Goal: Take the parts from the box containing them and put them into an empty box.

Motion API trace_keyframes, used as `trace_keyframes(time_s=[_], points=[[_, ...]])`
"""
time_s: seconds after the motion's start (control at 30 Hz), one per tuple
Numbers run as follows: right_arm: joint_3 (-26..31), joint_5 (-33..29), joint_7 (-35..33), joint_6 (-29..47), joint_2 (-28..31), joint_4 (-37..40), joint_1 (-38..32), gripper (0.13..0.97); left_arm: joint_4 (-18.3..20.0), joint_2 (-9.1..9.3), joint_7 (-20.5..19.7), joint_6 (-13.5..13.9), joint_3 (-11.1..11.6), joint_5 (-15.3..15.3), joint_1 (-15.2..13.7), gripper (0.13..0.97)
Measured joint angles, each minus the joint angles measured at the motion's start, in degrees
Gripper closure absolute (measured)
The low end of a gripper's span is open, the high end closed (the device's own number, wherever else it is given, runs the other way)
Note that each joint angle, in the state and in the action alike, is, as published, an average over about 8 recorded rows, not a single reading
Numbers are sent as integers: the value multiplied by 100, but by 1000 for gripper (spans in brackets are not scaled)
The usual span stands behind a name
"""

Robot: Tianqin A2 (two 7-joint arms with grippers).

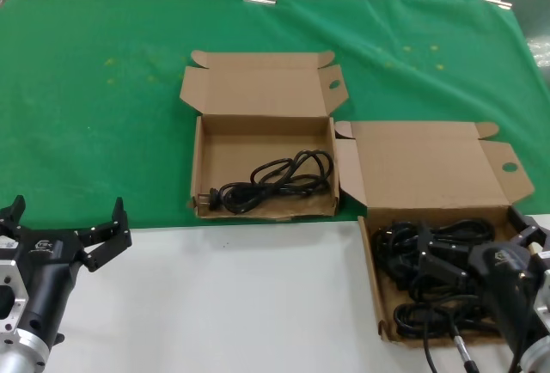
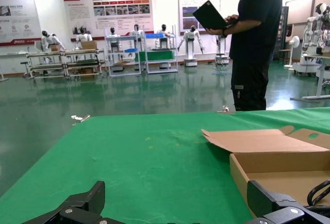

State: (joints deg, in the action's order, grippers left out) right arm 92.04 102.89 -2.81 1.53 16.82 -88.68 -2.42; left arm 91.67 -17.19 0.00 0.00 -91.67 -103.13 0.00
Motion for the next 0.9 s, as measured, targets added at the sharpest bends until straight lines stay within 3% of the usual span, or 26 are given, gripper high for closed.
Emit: trace_keyframes(time_s=[0.9], points=[[0, 0, 0, 0, 0, 0, 0, 129, 0, 0, 0, 0, 0, 0, 0, 132]])
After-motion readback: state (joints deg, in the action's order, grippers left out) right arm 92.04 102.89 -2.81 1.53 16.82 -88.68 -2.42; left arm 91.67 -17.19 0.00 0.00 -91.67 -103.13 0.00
